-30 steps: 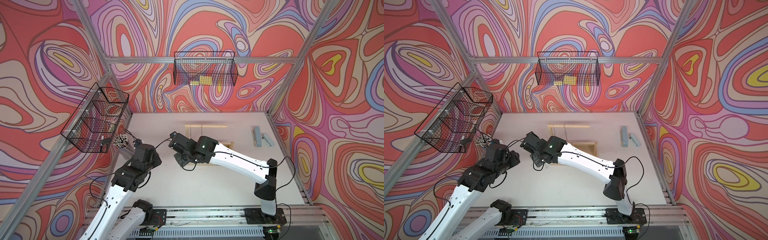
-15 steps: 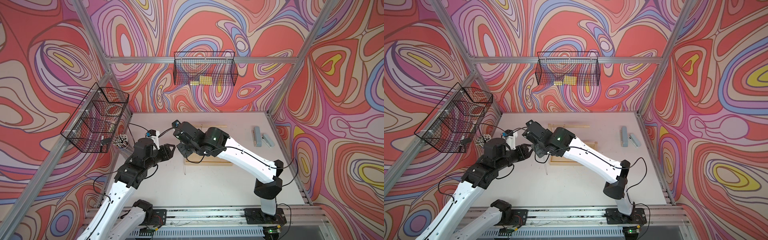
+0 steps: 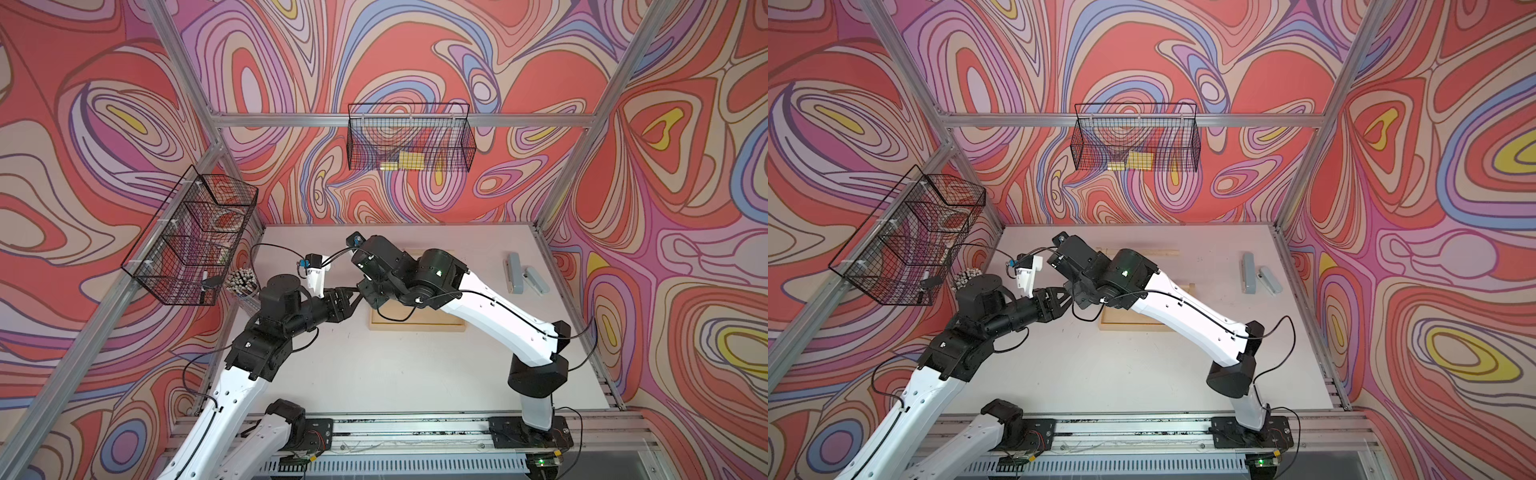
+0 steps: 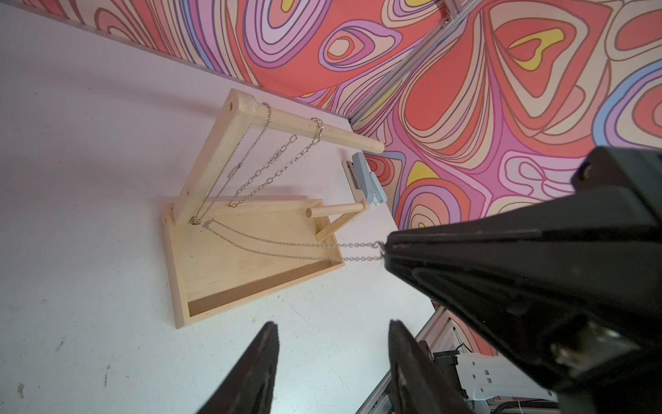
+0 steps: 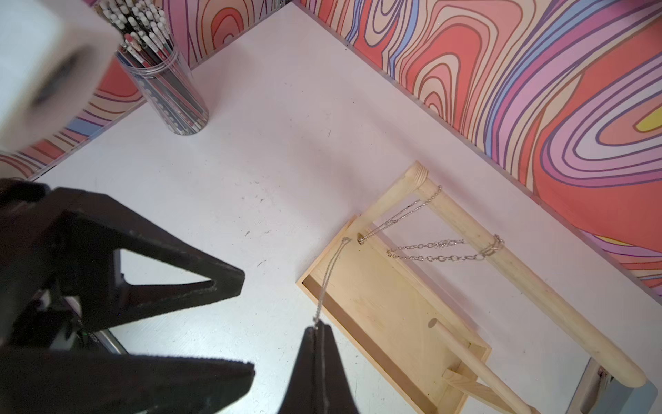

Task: Hang the necklace on the jewelry display stand
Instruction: Pick up the necklace from the center of the board.

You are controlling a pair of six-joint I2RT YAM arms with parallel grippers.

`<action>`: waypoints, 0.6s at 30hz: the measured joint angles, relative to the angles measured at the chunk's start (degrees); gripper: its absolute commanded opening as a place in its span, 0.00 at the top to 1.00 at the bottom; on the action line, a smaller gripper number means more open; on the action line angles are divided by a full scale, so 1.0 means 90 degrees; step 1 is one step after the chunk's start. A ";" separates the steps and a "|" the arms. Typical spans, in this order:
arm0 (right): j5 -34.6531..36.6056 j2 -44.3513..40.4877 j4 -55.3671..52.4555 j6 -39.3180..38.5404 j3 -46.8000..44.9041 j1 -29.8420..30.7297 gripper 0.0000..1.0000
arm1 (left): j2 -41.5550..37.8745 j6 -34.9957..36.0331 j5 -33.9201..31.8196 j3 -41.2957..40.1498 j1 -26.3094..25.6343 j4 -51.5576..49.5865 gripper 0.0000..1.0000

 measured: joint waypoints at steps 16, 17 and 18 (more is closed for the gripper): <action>-0.0151 -0.0187 0.0041 -0.0015 -0.0007 -0.0015 1.00 | 0.0325 0.0158 0.0117 0.0267 0.0000 0.0192 0.47; -0.0160 -0.0221 0.0053 -0.0015 -0.0007 -0.0015 1.00 | 0.0333 0.0165 0.0114 0.0267 0.0000 0.0192 0.46; -0.0170 -0.0253 0.0061 -0.0012 -0.0007 -0.0015 1.00 | 0.0338 0.0168 0.0114 0.0267 0.0000 0.0189 0.47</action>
